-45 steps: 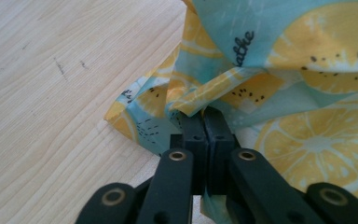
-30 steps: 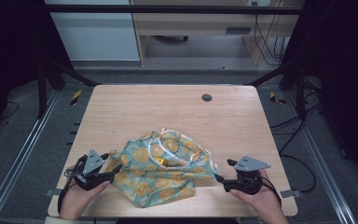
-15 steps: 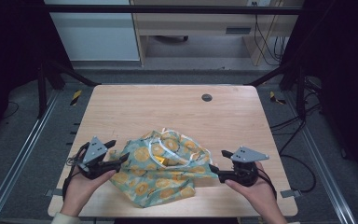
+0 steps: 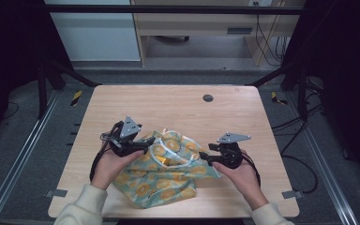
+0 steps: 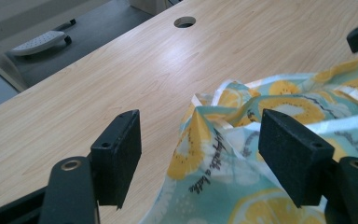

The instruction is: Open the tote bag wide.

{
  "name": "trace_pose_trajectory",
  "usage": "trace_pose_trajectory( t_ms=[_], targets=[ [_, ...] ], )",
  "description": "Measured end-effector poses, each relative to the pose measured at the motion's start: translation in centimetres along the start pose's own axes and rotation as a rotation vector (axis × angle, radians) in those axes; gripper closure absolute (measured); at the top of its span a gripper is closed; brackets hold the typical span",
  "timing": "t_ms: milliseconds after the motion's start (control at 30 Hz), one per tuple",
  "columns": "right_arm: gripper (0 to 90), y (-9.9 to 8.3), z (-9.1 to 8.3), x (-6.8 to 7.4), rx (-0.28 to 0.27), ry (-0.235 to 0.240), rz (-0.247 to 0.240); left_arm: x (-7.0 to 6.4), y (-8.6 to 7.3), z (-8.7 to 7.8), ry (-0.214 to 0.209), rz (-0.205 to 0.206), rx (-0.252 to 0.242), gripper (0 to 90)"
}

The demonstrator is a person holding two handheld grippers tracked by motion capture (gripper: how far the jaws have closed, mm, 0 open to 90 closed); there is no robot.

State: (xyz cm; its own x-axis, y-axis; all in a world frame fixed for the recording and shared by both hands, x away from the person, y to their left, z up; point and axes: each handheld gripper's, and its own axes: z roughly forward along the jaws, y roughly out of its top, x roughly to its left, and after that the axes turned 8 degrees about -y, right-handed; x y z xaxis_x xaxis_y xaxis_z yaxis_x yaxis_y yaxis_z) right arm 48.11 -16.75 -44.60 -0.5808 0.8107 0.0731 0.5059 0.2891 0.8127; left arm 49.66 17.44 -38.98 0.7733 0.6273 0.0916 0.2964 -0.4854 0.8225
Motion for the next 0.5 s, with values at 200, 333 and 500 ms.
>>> trace_pose_trajectory(
  t_ms=[200, 333, 500],
  targets=[
    [86.6, -0.4, -0.2, 0.6, 0.034, 0.074, -0.011, 0.2, 0.9, 0.9, -0.012, 0.01, 0.051, 30.3],
    [88.9, -0.2, -1.6, 1.3, -0.03, 0.088, -0.064, 0.6, 1.5, 1.9, -0.014, -0.002, 0.087, 31.3],
    [88.8, -0.1, -2.4, 1.8, -0.067, 0.088, -0.116, 1.0, 1.7, 3.6, -0.043, -0.001, 0.176, 39.3]
  ],
)
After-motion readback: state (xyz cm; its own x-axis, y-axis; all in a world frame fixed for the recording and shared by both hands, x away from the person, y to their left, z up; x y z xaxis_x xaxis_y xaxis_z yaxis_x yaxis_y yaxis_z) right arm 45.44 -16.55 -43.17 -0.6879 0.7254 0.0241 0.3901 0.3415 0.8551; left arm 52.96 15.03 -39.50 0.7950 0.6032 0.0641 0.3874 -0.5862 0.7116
